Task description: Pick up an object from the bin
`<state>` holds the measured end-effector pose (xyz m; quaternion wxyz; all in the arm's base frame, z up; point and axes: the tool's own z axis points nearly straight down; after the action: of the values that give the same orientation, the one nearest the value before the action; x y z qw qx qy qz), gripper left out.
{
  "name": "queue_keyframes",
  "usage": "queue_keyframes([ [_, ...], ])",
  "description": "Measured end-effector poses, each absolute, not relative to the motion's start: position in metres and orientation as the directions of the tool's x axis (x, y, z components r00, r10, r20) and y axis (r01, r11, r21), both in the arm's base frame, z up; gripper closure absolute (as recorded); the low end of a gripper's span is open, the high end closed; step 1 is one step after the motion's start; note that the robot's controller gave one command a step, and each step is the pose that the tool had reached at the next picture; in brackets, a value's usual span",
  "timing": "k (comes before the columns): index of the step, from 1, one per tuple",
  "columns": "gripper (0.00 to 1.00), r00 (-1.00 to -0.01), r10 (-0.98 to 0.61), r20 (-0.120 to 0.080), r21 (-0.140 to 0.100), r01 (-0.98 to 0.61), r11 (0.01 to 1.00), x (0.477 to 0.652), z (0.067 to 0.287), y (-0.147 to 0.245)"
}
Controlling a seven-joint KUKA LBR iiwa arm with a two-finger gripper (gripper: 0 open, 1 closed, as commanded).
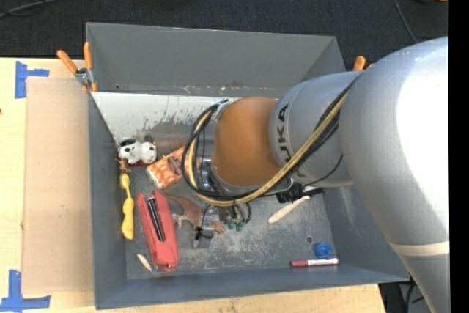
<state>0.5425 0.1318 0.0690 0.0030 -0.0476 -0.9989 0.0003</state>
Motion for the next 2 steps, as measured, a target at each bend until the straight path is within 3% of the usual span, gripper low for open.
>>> queue_keyframes([
  [2,0.00,-0.995,0.104,0.005,0.001,0.104,0.995,0.5426,0.0685,0.1313],
])
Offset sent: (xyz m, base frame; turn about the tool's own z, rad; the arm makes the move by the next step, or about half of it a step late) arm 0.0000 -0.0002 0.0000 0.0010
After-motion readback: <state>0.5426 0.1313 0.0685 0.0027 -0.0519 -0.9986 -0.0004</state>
